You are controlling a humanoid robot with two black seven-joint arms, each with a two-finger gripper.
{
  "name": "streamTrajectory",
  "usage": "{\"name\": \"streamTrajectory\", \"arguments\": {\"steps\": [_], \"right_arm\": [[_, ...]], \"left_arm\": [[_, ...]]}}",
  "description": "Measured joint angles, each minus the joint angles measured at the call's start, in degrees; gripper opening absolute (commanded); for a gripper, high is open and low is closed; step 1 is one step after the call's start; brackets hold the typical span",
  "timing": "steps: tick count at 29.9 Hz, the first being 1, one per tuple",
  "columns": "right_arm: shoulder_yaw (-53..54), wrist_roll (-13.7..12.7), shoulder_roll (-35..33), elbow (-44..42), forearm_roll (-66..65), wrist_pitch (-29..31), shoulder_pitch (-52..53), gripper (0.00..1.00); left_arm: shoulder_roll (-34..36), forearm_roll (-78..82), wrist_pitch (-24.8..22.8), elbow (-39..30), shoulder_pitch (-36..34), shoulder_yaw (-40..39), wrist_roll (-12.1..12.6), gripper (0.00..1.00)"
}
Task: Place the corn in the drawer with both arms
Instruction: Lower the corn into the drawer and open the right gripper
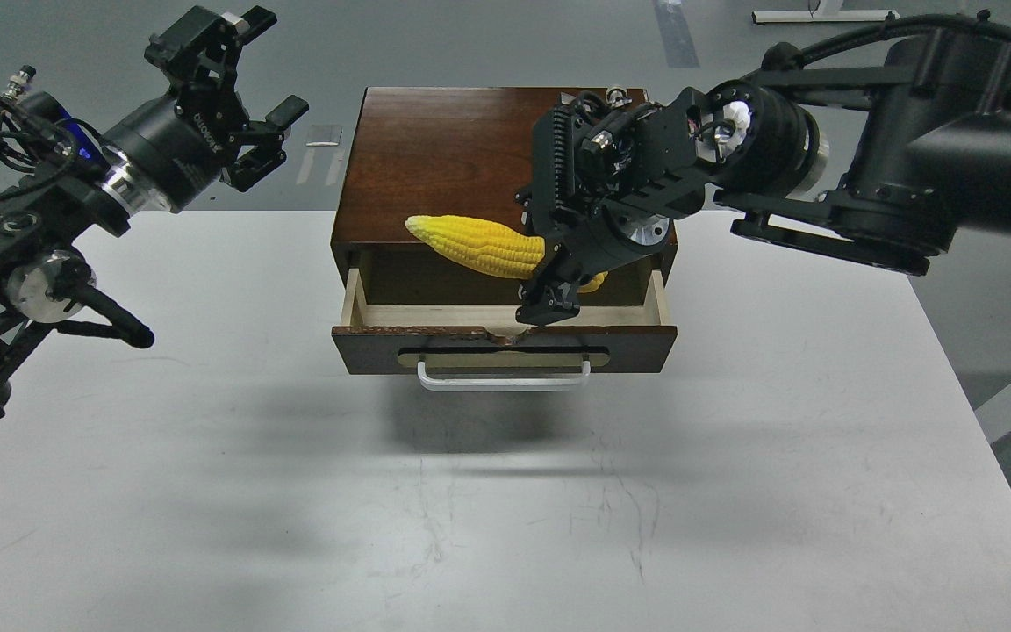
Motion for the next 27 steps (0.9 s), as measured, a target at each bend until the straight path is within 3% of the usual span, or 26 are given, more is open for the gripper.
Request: {"name": "streamTrajectory", "arguments": {"steps": [4, 10, 27], "right_arm": [[-0.1, 0.0, -0.3, 0.0, 0.1, 0.0, -0.1, 0.31], [-0.7, 0.0, -0.5, 0.0, 0.4, 0.1, -0.2, 0.43], [-0.7, 0.0, -0.7, 0.4, 1.1, 0.1, -0.3, 0.47]], "left_arm": [[0.0, 0.0, 0.0, 0.0, 0.0, 0.0, 0.0, 0.98], [0.0, 0.0, 0.0, 0.0, 0.0, -0.1, 0.0, 0.98], [0.0, 0.0, 0.0, 0.0, 0.0, -0.1, 0.0, 0.98]]}}
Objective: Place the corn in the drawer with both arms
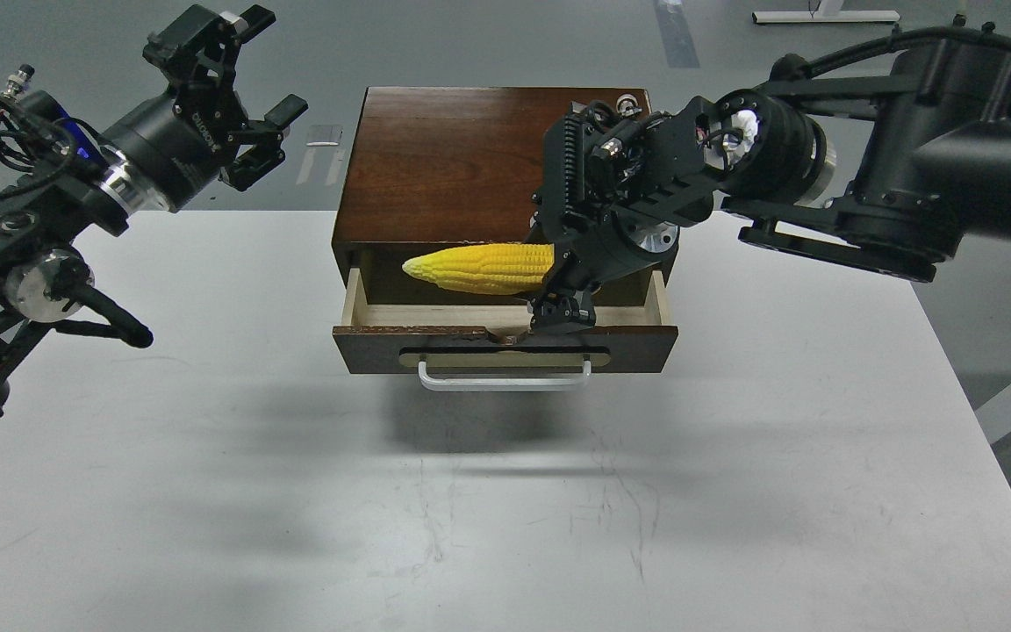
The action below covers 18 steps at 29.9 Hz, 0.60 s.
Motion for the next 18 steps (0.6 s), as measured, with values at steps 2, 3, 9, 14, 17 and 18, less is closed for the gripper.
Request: {"name": "streamTrajectory", "arguments": {"steps": [2, 3, 9, 14, 17, 18], "right_arm": [[0.0, 0.0, 0.0, 0.2, 0.0, 0.0, 0.0, 0.47], [0.0, 0.0, 0.0, 0.4, 0.0, 0.0, 0.0, 0.48], [0.0, 0.0, -0.1, 0.7, 0.1, 0.0, 0.0, 0.53], [0.0, 0.0, -0.4, 0.7, 0.4, 0.2, 0.0, 0.56], [0.0, 0.0, -0.5, 0.7, 1.1, 0.2, 0.0, 0.58], [0.0, 0.0, -0.5, 0.7, 1.2, 0.2, 0.0, 0.58]], "left_arm": [[0.0, 0.0, 0.0, 0.0, 0.0, 0.0, 0.0, 0.98], [0.0, 0.0, 0.0, 0.0, 0.0, 0.0, 0.0, 0.98], [0.0, 0.0, 0.0, 0.0, 0.0, 0.0, 0.0, 0.98], [0.2, 0.0, -0.3, 0.0, 0.0, 0.0, 0.0, 0.98], [0.2, 0.0, -0.3, 0.0, 0.0, 0.0, 0.0, 0.98], [0.3, 0.0, -0.3, 0.0, -0.1, 0.0, 0.0, 0.98]]}}
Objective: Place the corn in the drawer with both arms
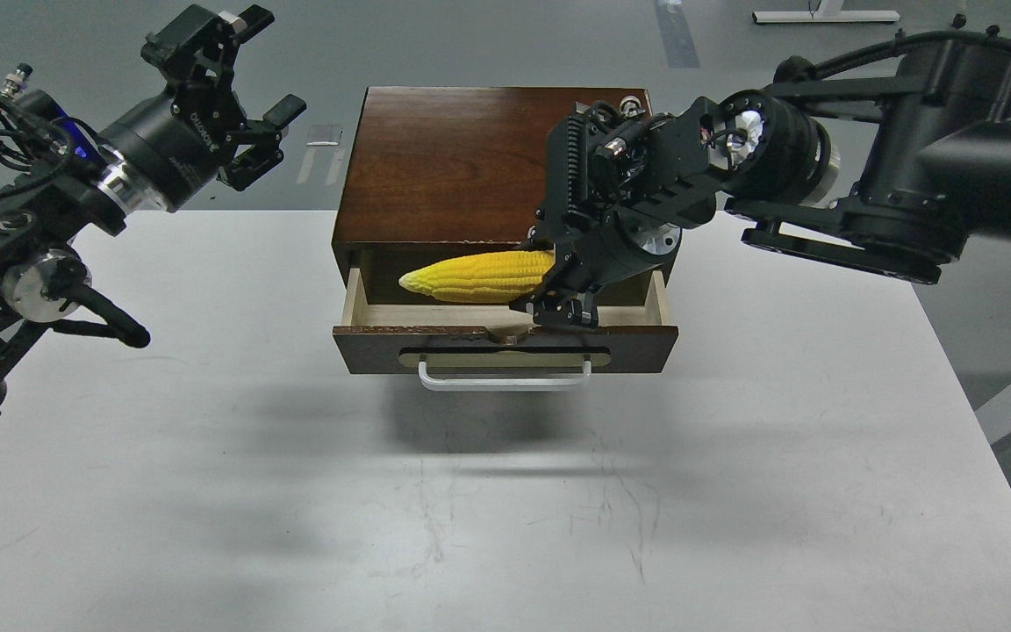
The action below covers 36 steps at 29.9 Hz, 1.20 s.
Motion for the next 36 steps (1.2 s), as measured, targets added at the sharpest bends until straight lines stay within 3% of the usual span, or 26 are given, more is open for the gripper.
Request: {"name": "streamTrajectory", "arguments": {"steps": [6, 20, 23, 25, 36], "right_arm": [[0.0, 0.0, 0.0, 0.1, 0.2, 0.0, 0.0, 0.66], [0.7, 0.0, -1.5, 1.3, 4.1, 0.1, 0.9, 0.7], [1.9, 0.0, -3.2, 1.5, 7.8, 0.1, 1.6, 0.87], [3.2, 0.0, -4.9, 1.4, 11.7, 0.1, 1.7, 0.96], [9.5, 0.0, -19.3, 0.8, 45.0, -0.3, -2.4, 0.97]], "left_arm": [[0.0, 0.0, -0.1, 0.0, 0.0, 0.0, 0.0, 0.98], [0.0, 0.0, -0.1, 0.0, 0.0, 0.0, 0.1, 0.98], [0.0, 0.0, -0.1, 0.0, 0.0, -0.1, 0.1, 0.98], [0.0, 0.0, -0.1, 0.0, 0.0, -0.1, 0.1, 0.98], [-0.3, 0.0, -1.0, 0.0, 0.0, -0.1, 0.0, 0.98]]}}
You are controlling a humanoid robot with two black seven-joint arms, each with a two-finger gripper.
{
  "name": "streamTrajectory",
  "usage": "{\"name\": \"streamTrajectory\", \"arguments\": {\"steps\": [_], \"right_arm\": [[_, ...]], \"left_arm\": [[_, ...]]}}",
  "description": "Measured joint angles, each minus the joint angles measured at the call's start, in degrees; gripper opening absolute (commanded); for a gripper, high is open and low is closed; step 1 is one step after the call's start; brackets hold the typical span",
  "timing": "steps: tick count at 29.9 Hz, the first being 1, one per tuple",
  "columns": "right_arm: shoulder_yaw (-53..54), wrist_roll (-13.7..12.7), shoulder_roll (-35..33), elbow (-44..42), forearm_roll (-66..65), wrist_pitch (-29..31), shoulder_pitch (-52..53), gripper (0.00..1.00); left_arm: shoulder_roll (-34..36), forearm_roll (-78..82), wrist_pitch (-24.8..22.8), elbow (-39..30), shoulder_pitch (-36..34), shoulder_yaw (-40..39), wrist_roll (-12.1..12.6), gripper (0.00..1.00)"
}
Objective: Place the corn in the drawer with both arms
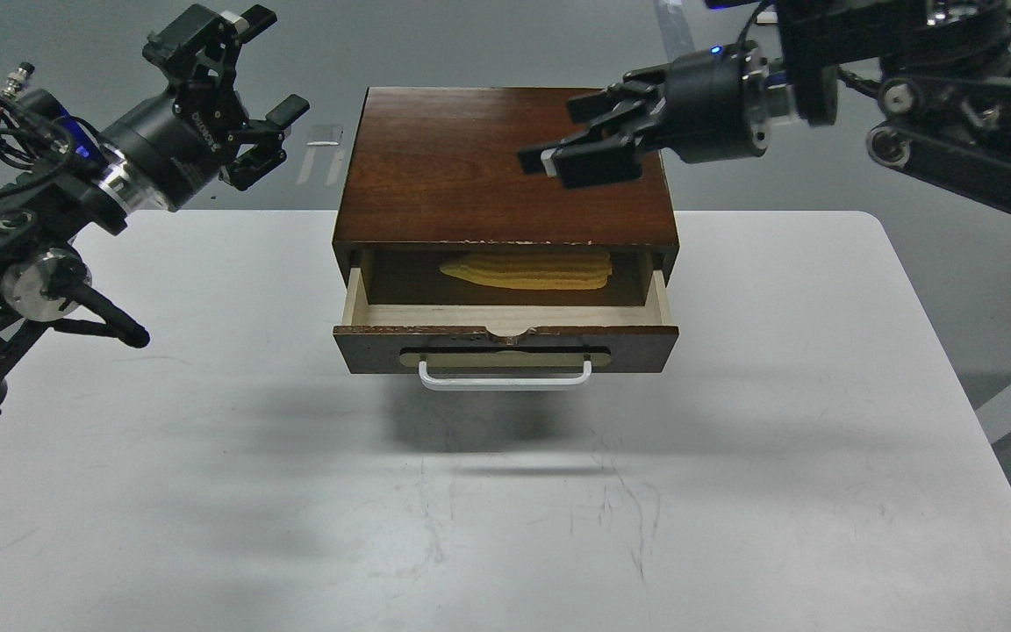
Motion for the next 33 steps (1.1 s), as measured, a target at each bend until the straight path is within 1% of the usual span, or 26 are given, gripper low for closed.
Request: {"name": "streamTrajectory", "arguments": {"steps": [2, 8, 11, 18, 25, 33], "right_arm": [[2.7, 0.0, -2.7, -0.1, 7.8, -0.2, -3.1, 1.0], [10.2, 0.0, -7.4, -1.9, 26.8, -0.9, -15.7, 1.0], [14.2, 0.0, -8.5, -2.6, 34.3, -2.3, -22.7, 1.0], [22.8, 0.0, -8.8, -3.0, 49.3, -5.6, -35.7, 1.0], [30.3, 0.0, -7.7, -5.4, 58.7, -6.1, -46.6, 1.0], [37.2, 0.0, -6.4, -5.9, 60.7, -5.5, -56.0, 1.0]], "left_arm": [[-0.1, 0.0, -0.1, 0.0, 0.0, 0.0, 0.0, 0.98], [-0.5, -0.1, -0.3, 0.0, 0.0, 0.0, 0.0, 0.98], [-0.9, -0.1, -0.7, 0.0, 0.1, -0.6, 0.0, 0.98], [-1.5, -0.7, -1.3, 0.1, 0.4, -1.1, -0.1, 0.98], [-2.3, -1.4, -1.4, 0.1, 0.9, -1.1, -0.1, 0.98], [-4.7, -1.9, -1.4, 0.2, 1.4, -1.2, -0.1, 0.98]]}}
